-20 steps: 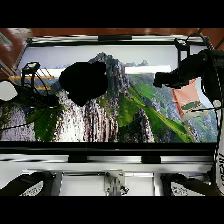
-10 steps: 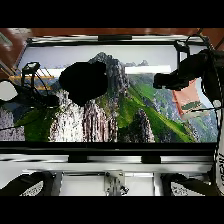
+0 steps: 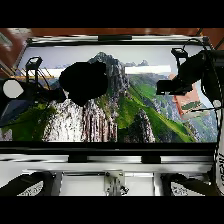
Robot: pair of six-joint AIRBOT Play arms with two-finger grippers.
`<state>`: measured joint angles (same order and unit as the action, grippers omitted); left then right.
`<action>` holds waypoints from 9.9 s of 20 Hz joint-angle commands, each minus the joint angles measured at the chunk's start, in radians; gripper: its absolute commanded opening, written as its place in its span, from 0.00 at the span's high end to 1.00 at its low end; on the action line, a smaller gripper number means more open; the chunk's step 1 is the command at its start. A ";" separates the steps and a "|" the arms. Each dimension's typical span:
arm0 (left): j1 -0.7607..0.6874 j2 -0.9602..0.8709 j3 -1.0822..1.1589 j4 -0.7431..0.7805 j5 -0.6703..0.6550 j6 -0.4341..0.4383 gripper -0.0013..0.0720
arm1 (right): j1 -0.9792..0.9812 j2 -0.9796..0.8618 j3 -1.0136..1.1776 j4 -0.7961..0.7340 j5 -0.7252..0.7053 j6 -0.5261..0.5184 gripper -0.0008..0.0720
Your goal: Fold the shirts.
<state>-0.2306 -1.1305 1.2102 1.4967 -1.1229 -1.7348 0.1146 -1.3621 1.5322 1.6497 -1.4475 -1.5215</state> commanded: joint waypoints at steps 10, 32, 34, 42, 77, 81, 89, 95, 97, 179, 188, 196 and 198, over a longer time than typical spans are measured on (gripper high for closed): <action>0.087 -0.835 0.645 -0.024 0.238 0.013 0.00 | 0.002 0.001 0.001 0.067 0.123 0.045 0.12; -0.235 -0.245 0.831 -0.055 0.217 0.177 0.93 | 0.000 0.096 0.243 -0.251 -0.015 -0.041 0.12; -0.318 -0.183 0.812 -0.054 0.175 0.126 0.93 | 0.000 0.154 0.291 -0.332 -0.013 -0.050 0.12; -0.583 -0.189 0.380 0.011 0.005 -0.064 0.93 | 0.001 0.316 0.315 -0.371 -0.150 -0.050 0.12; -0.428 -0.018 -0.525 -0.307 0.241 -0.064 0.93 | 0.028 -0.279 -0.336 0.338 0.038 -0.251 0.12; -0.428 0.047 -0.506 -0.296 0.240 -0.064 0.93 | 0.068 -0.314 -0.336 0.349 0.111 -0.233 0.23; -0.279 0.150 -0.069 0.052 -0.047 -0.019 0.93 | 0.066 -0.119 -0.127 0.172 0.154 -0.242 0.90; -0.193 0.151 0.615 0.059 0.012 0.064 0.93 | 0.070 0.240 0.258 0.179 0.519 -0.355 0.90; -0.195 0.151 0.785 0.018 0.085 0.035 0.93 | 0.070 0.333 0.310 0.240 0.609 -0.352 0.90; -0.142 0.087 -0.616 -0.250 0.143 -0.047 0.93 | -0.039 -0.399 -0.115 0.422 0.241 -0.164 0.05; -0.137 0.206 -0.396 -0.087 0.133 -0.046 0.93 | -0.006 -0.485 -0.088 0.460 0.381 -0.017 0.90; -0.036 0.241 0.458 0.023 0.103 0.152 0.93 | -0.007 0.008 0.343 0.224 0.386 -0.256 0.90; -0.037 0.243 0.697 0.022 0.118 0.152 0.93 | -0.006 0.182 0.407 0.216 0.495 -0.256 0.90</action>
<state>-0.2790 -0.8936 1.5784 1.4994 -1.0187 -1.6363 0.1074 -1.3998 1.8156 1.9305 -1.0721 -1.7447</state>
